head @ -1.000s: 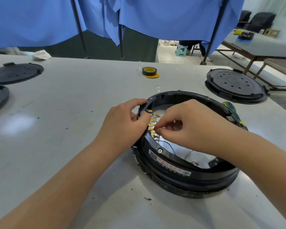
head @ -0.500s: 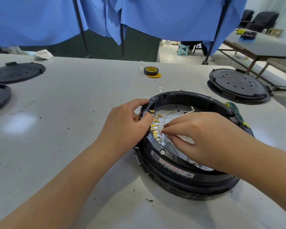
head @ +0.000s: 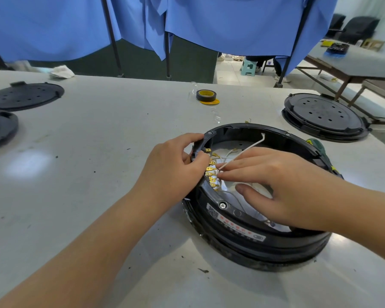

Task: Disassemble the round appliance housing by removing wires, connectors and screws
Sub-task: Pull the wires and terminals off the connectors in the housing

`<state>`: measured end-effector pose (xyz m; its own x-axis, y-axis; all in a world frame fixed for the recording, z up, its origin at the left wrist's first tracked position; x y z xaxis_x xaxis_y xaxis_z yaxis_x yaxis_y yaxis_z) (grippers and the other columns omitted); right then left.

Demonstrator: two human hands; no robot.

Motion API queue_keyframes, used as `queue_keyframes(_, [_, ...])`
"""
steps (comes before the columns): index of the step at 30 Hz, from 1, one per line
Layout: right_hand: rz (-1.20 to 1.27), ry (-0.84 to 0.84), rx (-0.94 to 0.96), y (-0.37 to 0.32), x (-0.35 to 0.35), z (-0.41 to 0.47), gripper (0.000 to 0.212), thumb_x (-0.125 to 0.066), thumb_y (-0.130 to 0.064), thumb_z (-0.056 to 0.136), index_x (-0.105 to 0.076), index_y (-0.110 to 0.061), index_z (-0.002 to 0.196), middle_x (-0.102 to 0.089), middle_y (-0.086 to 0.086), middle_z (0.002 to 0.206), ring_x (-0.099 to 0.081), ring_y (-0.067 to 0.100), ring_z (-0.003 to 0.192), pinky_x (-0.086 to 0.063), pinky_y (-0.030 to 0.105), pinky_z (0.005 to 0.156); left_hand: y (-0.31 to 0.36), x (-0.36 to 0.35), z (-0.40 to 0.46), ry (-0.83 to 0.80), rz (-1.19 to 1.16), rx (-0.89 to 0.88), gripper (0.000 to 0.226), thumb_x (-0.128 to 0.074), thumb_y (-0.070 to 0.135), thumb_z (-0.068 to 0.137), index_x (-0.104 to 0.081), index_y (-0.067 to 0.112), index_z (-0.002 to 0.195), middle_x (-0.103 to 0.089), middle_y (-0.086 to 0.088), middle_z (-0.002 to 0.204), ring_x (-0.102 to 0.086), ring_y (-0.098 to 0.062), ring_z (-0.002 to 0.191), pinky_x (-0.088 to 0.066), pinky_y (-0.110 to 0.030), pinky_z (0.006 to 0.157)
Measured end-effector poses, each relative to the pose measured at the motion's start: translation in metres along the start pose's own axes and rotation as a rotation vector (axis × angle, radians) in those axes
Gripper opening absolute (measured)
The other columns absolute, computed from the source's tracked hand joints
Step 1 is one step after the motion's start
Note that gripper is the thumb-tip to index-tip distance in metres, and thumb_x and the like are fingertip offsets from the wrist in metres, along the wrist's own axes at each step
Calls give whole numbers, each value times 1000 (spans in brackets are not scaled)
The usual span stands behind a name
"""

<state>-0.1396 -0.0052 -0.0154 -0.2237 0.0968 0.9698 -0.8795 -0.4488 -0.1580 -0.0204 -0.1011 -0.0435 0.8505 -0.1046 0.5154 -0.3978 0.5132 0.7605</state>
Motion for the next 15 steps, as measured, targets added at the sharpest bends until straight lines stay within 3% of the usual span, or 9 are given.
queue_keyframes(7, [1,-78,29,0,-5,1,42,-50,-17,86,-63,-24,126,-65,-15,122,-52,10,116,-43,24,98,0,0,0,1,5,-13,41,-49,33,77,-66,29,114,-41,5,39,-36,-9,39,-35,-15,45])
queue_keyframes(15, [-56,-6,60,-3,-5,2,30,-51,-18,87,-72,-24,107,-70,-17,100,-53,13,95,-51,31,80,0,-1,0,-7,-8,-12,42,-49,33,75,-66,30,113,-40,5,39,-34,-9,38,-34,-15,44])
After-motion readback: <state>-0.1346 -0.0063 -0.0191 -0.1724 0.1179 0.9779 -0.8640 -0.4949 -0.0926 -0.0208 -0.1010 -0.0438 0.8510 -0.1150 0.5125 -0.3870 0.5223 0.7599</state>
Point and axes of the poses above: each hand's wrist, its own z-axis towards the middle knuckle, its own x-axis out of the back of the hand, y = z × x, the point moved 7 cm from there along z, towards the middle knuckle
